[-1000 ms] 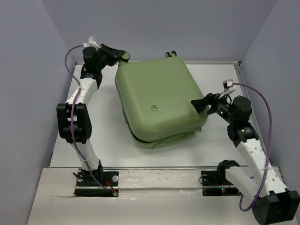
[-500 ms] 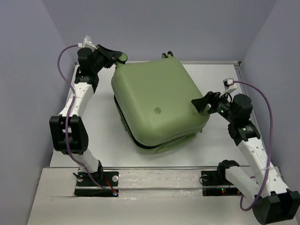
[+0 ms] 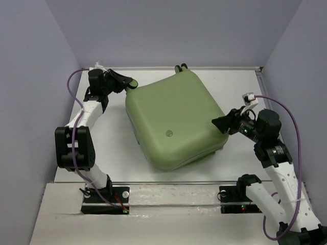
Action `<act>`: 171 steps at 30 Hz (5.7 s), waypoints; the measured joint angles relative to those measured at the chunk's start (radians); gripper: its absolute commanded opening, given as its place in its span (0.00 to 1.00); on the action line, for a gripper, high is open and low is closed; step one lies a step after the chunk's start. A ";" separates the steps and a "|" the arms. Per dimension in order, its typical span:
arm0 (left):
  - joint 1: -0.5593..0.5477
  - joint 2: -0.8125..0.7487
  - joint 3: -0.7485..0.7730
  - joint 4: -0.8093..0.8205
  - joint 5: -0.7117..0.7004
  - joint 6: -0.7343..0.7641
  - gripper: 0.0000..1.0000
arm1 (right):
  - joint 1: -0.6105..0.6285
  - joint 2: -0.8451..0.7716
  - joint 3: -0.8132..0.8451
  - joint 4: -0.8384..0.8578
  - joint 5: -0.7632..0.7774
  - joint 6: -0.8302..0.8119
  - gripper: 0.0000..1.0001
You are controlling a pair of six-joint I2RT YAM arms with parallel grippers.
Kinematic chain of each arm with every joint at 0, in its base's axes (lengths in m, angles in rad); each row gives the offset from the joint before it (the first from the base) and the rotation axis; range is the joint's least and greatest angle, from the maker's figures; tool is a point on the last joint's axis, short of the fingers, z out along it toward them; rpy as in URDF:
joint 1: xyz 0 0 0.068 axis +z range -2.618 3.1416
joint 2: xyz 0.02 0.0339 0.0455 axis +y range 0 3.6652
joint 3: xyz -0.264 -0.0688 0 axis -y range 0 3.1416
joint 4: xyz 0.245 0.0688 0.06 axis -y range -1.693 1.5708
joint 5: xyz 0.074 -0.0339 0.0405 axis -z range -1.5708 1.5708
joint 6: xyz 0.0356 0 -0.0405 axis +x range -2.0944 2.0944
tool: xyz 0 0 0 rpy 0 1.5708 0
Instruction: Pack the luggage
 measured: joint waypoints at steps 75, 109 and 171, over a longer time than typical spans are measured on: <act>-0.717 -1.028 -1.088 -0.206 -0.464 -0.110 0.06 | 1.381 0.569 -0.486 0.324 1.665 0.641 0.07; -0.722 -1.148 -0.955 -0.235 -0.518 -0.035 0.07 | 0.665 -0.032 -0.156 -0.045 1.119 0.349 0.22; -0.722 -1.008 -0.855 -0.269 -0.521 0.082 0.11 | -0.074 0.302 -0.633 1.058 0.106 -0.040 0.07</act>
